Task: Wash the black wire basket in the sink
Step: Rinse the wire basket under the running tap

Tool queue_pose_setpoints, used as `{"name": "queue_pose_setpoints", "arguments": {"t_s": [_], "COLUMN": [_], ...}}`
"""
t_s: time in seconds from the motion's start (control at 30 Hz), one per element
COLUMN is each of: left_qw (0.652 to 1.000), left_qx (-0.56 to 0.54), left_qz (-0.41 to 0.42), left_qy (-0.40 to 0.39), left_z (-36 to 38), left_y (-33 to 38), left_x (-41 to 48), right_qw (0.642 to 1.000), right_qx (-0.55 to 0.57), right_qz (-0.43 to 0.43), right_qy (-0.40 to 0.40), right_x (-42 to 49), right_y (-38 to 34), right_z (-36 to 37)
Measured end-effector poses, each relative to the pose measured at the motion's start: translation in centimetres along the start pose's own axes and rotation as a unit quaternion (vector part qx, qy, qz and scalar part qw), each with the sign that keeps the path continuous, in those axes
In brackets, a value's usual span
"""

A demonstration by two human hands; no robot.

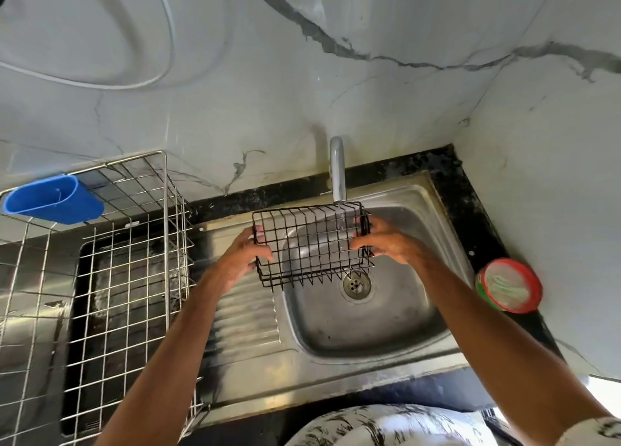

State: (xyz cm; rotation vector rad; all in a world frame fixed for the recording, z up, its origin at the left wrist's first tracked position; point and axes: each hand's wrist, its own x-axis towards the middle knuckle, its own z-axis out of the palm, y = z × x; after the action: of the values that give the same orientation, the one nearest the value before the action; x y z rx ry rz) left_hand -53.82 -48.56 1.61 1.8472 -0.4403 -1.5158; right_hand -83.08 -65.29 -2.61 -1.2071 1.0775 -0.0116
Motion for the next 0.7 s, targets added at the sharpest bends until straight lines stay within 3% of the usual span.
{"name": "queue_pose_setpoints", "arguments": {"t_s": [0.37, 0.57, 0.7], "left_qw": [0.984, 0.982, 0.980], "left_qx": [-0.090, -0.067, -0.073], "left_qz": [-0.060, -0.156, -0.167], "left_qy": [-0.140, -0.085, -0.083], "left_z": [4.2, 3.9, 3.8], "left_y": [3.8, 4.6, 4.8], "left_x": [1.1, 1.7, 1.6], "right_qw": [0.986, 0.985, 0.984], "right_qx": [0.049, 0.053, 0.050], "right_qz": [-0.093, -0.104, -0.116], "right_qy": [0.128, 0.126, 0.124], "right_x": [-2.6, -3.0, -2.9], "right_y": [3.6, 4.0, 3.7], "right_z": [-4.8, -4.9, -4.3]}}
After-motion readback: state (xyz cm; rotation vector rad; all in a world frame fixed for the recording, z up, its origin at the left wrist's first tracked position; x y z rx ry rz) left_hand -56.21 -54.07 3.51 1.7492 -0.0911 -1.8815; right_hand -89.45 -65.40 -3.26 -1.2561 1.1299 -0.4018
